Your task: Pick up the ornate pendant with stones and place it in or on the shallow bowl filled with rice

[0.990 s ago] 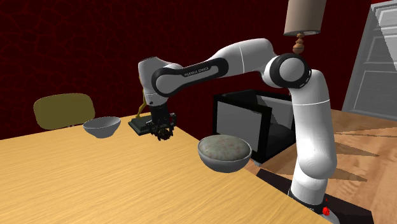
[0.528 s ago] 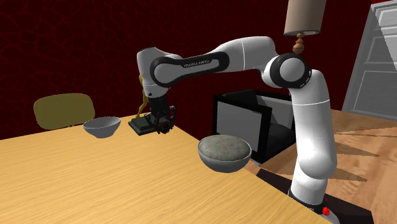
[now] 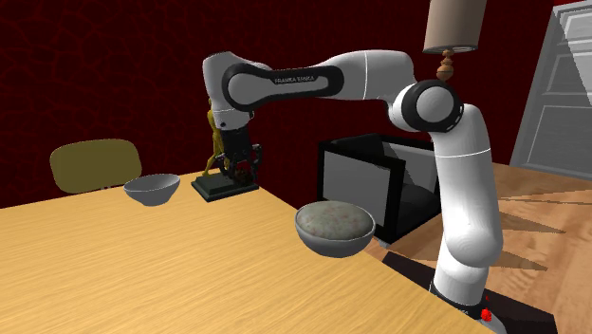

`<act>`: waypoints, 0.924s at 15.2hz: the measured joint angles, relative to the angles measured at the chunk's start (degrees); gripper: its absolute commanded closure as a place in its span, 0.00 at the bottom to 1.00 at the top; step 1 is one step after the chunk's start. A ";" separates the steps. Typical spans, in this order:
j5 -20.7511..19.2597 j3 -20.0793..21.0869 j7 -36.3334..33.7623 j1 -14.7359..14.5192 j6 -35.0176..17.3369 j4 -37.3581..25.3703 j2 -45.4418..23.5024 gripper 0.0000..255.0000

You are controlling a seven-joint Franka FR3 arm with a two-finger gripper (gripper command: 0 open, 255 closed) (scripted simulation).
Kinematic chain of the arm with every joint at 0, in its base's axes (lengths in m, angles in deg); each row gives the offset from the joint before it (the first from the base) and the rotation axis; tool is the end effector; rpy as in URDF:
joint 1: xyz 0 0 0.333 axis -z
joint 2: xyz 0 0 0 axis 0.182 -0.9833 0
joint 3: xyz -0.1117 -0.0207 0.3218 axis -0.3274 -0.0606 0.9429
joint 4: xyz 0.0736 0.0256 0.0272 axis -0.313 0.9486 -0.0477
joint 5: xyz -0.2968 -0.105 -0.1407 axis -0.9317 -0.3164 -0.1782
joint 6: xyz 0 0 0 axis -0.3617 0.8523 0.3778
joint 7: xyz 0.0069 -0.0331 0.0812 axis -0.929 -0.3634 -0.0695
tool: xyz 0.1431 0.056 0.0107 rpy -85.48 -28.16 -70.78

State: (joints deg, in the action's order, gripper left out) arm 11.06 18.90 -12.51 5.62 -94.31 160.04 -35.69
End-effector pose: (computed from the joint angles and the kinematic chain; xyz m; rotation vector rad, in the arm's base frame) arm 0.5278 0.2410 0.5398 2.9338 -0.5288 0.0042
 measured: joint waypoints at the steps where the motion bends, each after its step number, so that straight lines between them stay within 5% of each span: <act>1: -0.14 0.02 0.07 -0.21 1.07 -1.37 -0.33 1.00; 14: -2.61 0.13 0.79 -3.61 13.47 -18.34 -5.19 1.00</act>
State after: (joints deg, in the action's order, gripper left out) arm 8.45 19.03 -11.72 2.01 -80.84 141.70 -40.88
